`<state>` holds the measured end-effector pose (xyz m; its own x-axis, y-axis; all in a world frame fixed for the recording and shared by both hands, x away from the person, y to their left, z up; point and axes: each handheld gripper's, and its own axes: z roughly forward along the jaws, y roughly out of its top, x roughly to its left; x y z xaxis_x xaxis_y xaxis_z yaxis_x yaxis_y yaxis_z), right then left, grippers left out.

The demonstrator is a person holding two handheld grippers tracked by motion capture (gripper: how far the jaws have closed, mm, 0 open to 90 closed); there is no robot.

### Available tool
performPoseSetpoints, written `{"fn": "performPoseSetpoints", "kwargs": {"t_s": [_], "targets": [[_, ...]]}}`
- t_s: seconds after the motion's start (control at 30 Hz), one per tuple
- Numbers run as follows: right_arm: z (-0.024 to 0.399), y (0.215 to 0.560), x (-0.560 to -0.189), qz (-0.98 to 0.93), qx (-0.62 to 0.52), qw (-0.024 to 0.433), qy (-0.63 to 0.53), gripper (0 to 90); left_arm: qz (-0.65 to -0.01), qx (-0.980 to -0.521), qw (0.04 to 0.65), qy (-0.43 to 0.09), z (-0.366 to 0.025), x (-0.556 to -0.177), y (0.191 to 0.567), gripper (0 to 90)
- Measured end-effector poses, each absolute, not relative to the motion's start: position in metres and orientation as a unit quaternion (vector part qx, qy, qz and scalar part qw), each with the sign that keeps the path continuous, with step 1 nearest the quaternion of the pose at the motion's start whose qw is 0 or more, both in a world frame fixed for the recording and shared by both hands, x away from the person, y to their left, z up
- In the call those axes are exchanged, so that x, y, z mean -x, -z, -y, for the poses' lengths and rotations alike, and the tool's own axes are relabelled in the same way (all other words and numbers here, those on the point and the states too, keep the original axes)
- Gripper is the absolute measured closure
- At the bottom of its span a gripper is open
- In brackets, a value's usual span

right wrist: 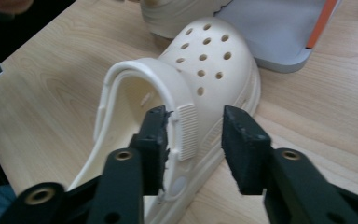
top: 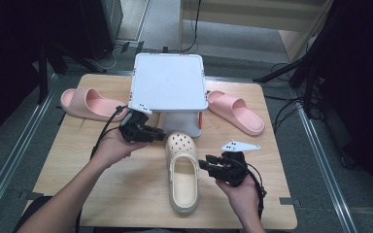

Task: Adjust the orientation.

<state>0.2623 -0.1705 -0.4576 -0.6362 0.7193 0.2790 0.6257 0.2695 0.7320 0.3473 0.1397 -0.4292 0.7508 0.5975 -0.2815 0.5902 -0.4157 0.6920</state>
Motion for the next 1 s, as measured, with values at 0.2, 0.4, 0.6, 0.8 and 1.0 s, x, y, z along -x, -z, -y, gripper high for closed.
{"fn": "performPoseSetpoints", "kwargs": {"t_s": [0.2,0.4,0.6,0.8,1.0], "targets": [[0.161,0.463,-0.253,-0.798,-0.424,0.036,-0.426,52.9,-0.351,-0.837,0.421,-0.011,-0.148,-0.359,0.399,72.2],[0.153,0.472,-0.249,-0.799,-0.435,0.037,-0.414,47.5,-0.358,-0.828,0.430,-0.031,-0.161,-0.382,0.371,75.6],[0.148,0.485,-0.252,-0.799,-0.451,0.030,-0.397,45.7,-0.376,-0.830,0.408,-0.054,-0.173,-0.404,0.370,80.7],[0.137,0.498,-0.257,-0.806,-0.457,0.033,-0.376,46.1,-0.390,-0.824,0.403,-0.077,-0.187,-0.412,0.376,83.2],[0.133,0.504,-0.263,-0.806,-0.467,0.060,-0.359,53.8,-0.388,-0.820,0.413,-0.080,-0.190,-0.413,0.381,83.7]]}}
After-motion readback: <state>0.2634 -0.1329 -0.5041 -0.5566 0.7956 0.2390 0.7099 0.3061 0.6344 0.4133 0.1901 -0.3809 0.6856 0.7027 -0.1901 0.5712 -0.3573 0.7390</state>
